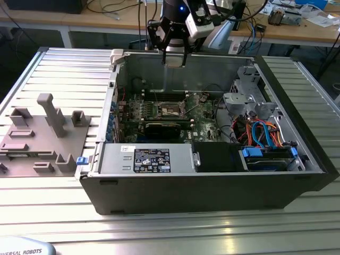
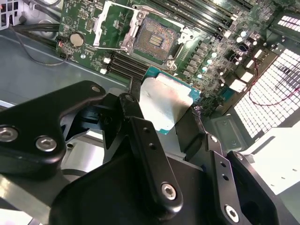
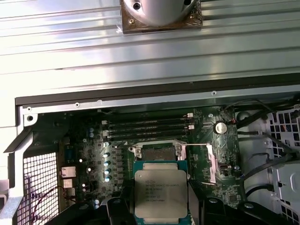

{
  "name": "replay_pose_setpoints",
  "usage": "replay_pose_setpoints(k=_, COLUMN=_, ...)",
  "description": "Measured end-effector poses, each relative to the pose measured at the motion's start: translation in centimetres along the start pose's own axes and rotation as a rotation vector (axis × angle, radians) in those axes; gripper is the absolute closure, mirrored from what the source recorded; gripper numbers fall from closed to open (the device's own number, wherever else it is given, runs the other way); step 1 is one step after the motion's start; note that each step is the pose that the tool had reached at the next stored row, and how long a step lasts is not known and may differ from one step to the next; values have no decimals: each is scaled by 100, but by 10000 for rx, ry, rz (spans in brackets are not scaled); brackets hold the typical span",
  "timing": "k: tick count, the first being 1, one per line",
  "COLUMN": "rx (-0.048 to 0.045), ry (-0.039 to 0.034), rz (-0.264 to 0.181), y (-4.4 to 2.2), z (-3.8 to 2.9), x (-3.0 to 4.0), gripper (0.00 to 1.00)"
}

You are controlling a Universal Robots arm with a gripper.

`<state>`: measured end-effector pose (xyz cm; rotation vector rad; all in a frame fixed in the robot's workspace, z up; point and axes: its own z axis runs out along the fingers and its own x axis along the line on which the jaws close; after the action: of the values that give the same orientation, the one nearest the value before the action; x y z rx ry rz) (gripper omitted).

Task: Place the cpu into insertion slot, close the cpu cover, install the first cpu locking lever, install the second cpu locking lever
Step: 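Place the cpu into insertion slot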

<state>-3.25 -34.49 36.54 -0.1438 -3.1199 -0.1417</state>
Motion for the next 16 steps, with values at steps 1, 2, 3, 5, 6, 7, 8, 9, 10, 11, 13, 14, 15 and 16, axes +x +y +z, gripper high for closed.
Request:
replay_pose_setpoints(k=1, rx=-1, ry=-3, rz=47, y=0, z=0, x=0, gripper=46)
replay_pose_setpoints(k=2, rx=-1, ry=-6, rz=70, y=0, z=0, x=0, gripper=46)
replay_pose_setpoints(k=3, rx=-2, ry=-8, rz=93, y=0, z=0, x=0, gripper=46)
replay_pose_setpoints(k=5, rx=-3, ry=-12, rz=133, y=0, z=0, x=0, gripper=46)
replay_pose_setpoints(k=6, rx=-3, ry=-15, rz=164, y=0, z=1, x=0, gripper=46)
replay_pose_setpoints(k=7, rx=-4, ry=-19, rz=211, y=0, z=1, x=0, gripper=46)
replay_pose_setpoints(k=8, rx=-5, ry=-22, rz=244, y=0, z=1, x=0, gripper=46)
replay_pose_setpoints(k=9, rx=-5, ry=-25, rz=280, y=0, z=1, x=0, gripper=46)
replay_pose_setpoints(k=10, rx=-6, ry=-28, rz=316, y=0, z=1, x=0, gripper=46)
replay_pose_setpoints(k=11, rx=-7, ry=-30, rz=335, y=0, z=1, x=0, gripper=46)
replay_pose_setpoints(k=13, rx=-7, ry=-34, rz=376, y=0, z=2, x=0, gripper=46)
replay_pose_setpoints(k=14, rx=-8, ry=-36, rz=397, y=0, z=2, x=0, gripper=46)
replay_pose_setpoints(k=15, rx=-8, ry=-37, rz=416, y=0, z=1, x=0, gripper=46)
replay_pose_setpoints(k=16, rx=-8, ry=-39, rz=437, y=0, z=2, x=0, gripper=46)
